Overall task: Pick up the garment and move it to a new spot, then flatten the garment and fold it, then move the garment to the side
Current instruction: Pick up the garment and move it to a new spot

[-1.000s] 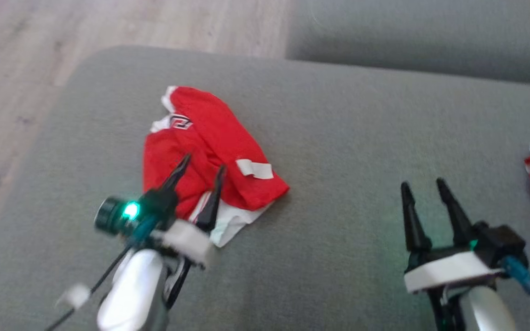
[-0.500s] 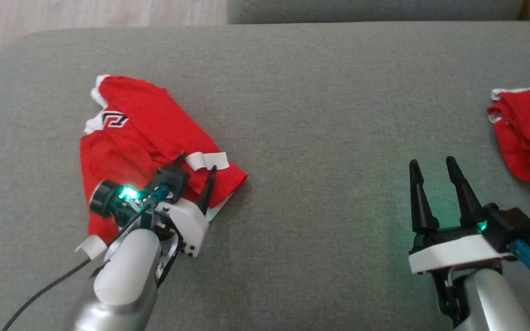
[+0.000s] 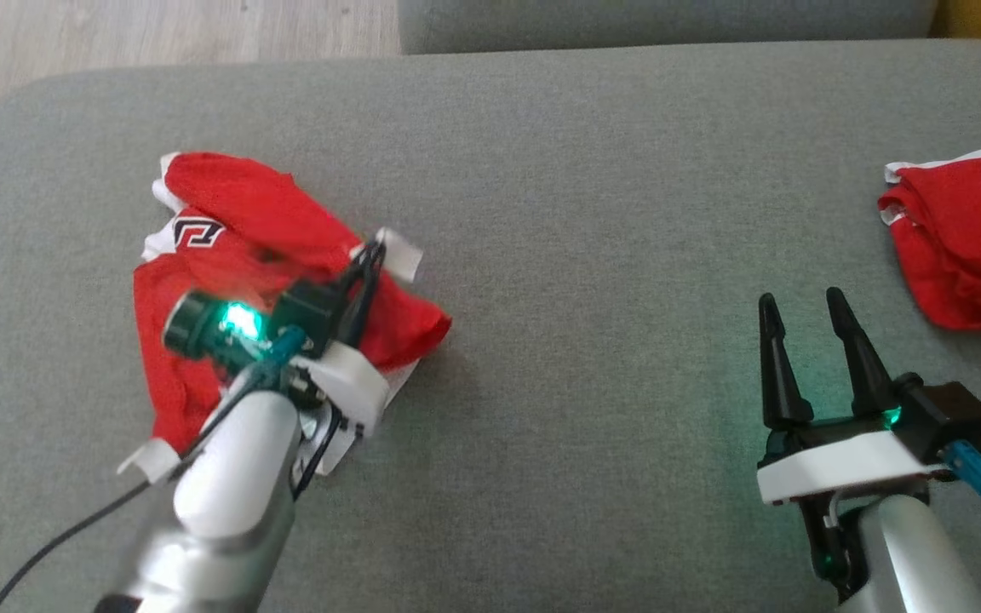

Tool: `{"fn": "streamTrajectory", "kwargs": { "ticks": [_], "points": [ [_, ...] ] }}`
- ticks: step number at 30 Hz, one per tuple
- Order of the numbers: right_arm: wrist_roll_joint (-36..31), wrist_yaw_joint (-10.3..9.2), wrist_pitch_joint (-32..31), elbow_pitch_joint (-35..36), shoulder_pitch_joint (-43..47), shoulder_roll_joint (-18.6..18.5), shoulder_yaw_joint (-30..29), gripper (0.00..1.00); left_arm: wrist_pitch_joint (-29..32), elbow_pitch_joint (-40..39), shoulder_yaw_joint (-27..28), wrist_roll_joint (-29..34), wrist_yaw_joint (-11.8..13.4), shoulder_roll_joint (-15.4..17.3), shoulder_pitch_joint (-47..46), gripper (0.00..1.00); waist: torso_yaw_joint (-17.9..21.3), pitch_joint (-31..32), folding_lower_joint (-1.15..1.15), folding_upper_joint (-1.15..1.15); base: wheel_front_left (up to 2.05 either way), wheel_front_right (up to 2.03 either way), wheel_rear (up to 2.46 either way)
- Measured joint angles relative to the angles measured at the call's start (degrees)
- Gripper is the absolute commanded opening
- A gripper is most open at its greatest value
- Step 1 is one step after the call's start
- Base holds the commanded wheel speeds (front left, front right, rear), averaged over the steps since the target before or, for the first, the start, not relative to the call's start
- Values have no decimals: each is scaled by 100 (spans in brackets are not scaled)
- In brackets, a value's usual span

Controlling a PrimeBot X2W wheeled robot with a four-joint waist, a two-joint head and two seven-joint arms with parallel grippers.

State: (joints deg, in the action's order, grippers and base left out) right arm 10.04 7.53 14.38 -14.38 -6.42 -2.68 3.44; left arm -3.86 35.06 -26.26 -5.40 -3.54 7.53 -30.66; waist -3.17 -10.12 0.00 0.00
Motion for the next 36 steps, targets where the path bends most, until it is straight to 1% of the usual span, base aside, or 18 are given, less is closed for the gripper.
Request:
{"fn": "streamTrajectory", "kwargs": {
  "ticks": [5, 8, 12, 15, 18, 23, 24, 28, 31, 34, 35, 36],
  "points": [
    [67, 0, 0, -43, 0, 1, 29, 100, -291, -409, 101, -189, -40, 0, -244, 0, 98, 93, 0, 0, 0, 0, 0],
    [92, 0, 0, -42, -7, 0, 48, 100, -297, -780, 264, -409, -75, 21, -512, 0, 210, 107, 0, 0, 0, 0, 0],
    [225, 0, 0, -24, -109, 0, 130, 100, -36, -1256, 355, -447, -159, 118, -1098, 0, 414, 100, 0, 0, 0, 0, 0],
    [356, 0, 0, -24, -220, -1, 252, 100, 310, -1459, 402, -669, -225, 136, -1464, 0, 619, 82, 0, 0, 0, 0, 0],
    [494, 0, 0, 0, -261, -1, 348, 100, 579, -1580, 343, -690, -259, 179, -1744, 0, 848, 31, 0, 0, 0, 0, 0],
    [632, 0, 0, 24, -381, -2, 592, 100, 791, -1481, 259, -682, -303, 198, -2316, 0, 1229, -131, 0, 0, 0, 0, 0],
    [632, 0, 0, 24, -381, -2, 592, 100, 791, -1481, 259, -682, -303, 198, -2316, 0, 1229, -131, 0, 0, 0, 0, 0],
    [784, 0, 1, 74, -549, -4, 787, 100, 838, -1191, 189, -658, -309, 181, -2713, 0, 1565, -279, 0, 0, 0, 0, 0],
    [893, 0, 1, 111, -625, -5, 978, 100, 799, -854, 108, -513, -309, 167, -3014, 0, 1830, -404, 1, 0, 0, 0, 0],
    [972, 0, 1, 145, -667, -7, 1134, 100, 558, -469, 25, -408, -310, 132, -3357, 0, 2092, -526, 1, 0, 0, 0, 0],
    [983, 0, 1, 157, -689, -7, 1161, 100, 480, -323, -46, -378, -311, 126, -3490, 30, 2174, -567, 1, 0, 0, 0, 0],
    [1009, 0, 1, 171, -710, -7, 1179, 100, 398, -160, -100, -356, -323, 104, -3616, 100, 2250, -606, 1, 0, 0, 0, 0]
  ]
}}
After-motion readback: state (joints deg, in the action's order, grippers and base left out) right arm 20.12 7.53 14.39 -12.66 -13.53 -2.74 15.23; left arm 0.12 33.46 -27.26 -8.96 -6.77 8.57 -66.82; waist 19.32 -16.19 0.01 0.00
